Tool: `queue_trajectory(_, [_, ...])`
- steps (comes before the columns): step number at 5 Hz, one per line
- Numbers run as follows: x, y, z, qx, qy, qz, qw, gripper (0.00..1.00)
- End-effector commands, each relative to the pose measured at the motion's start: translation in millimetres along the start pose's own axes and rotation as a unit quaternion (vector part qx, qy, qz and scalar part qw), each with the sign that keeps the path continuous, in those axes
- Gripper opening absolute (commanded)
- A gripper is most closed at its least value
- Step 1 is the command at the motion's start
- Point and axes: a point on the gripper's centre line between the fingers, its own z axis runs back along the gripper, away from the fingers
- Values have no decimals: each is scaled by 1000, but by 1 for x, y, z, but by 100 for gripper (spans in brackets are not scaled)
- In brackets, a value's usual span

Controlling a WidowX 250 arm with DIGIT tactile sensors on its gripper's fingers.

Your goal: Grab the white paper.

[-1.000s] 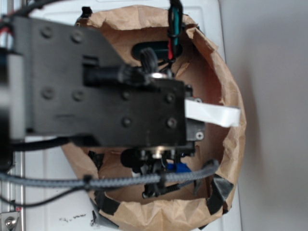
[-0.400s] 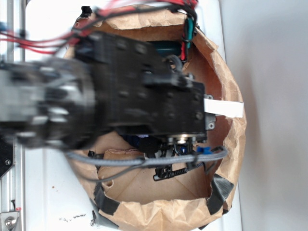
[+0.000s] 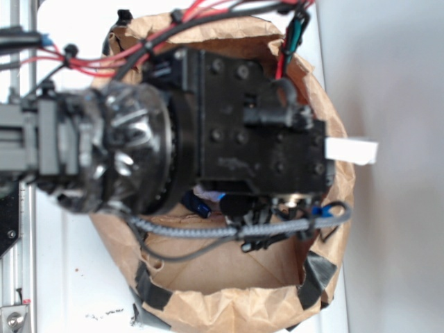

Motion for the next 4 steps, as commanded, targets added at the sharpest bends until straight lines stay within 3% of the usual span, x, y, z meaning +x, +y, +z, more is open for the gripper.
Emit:
queue_trajectory(1, [12, 4, 19, -5, -29, 9, 1000, 100])
queue_trajectory(2, [12, 4, 19, -5, -29, 9, 1000, 100])
queue_trajectory(3, [-3, 13, 14, -43, -24, -47, 998, 100])
queue_trajectory(4, [-9, 18, 9, -47, -28, -13, 998, 100])
